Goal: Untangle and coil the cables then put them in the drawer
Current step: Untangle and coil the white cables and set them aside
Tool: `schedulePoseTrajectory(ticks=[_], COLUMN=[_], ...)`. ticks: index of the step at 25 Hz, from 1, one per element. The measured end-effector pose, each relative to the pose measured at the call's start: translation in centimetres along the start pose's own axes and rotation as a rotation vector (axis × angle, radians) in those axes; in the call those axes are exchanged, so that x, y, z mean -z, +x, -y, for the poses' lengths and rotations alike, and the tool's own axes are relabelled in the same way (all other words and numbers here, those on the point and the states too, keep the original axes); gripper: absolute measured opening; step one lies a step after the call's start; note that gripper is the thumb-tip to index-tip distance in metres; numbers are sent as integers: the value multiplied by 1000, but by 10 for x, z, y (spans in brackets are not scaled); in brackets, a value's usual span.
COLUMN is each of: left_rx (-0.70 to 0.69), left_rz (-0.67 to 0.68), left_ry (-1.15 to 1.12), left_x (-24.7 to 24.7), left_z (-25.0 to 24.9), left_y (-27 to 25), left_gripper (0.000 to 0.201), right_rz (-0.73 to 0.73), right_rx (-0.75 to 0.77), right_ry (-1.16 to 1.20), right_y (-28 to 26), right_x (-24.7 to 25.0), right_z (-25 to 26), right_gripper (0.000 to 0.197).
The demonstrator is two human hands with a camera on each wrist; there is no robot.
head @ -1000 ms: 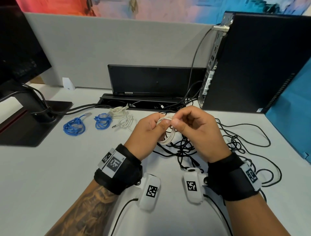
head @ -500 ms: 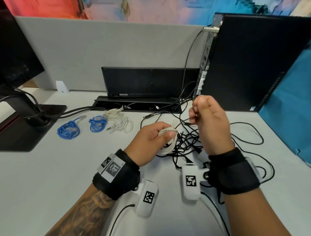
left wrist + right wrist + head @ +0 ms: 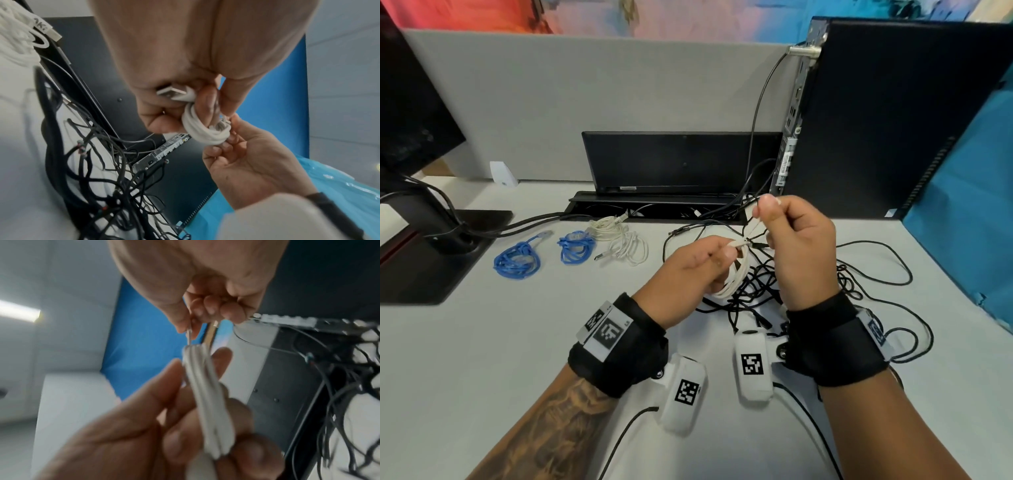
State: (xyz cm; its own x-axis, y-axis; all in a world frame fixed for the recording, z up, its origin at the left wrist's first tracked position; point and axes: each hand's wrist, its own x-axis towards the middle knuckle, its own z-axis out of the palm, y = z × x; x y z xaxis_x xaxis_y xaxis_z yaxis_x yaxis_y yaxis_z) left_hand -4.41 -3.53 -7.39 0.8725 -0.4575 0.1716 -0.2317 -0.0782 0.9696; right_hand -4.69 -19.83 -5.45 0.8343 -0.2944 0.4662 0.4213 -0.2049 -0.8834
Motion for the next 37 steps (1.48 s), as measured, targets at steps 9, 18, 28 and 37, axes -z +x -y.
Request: schedulePoseTrajectory(ticks=[9, 18, 28, 37], left_rx=[-126, -203, -133, -229], left_rz=[-276, -371, -210, -304], left_ry=[-22, 103, 106, 393], left_x=[8, 12, 17, 23], left_z=[-5, 1, -18, -10], left_y=[-3, -1, -11, -9], left_gripper=[25, 16, 32, 14], right_rz=[199, 441, 669, 652], right_rx=[-161, -281, -284, -246], right_ry=[304, 127, 111, 105], right_y=[0, -11, -10, -9], right_x=[-7, -17, -11, -8], right_z=[-5, -10, -9, -4], right_gripper=[7, 24, 34, 23])
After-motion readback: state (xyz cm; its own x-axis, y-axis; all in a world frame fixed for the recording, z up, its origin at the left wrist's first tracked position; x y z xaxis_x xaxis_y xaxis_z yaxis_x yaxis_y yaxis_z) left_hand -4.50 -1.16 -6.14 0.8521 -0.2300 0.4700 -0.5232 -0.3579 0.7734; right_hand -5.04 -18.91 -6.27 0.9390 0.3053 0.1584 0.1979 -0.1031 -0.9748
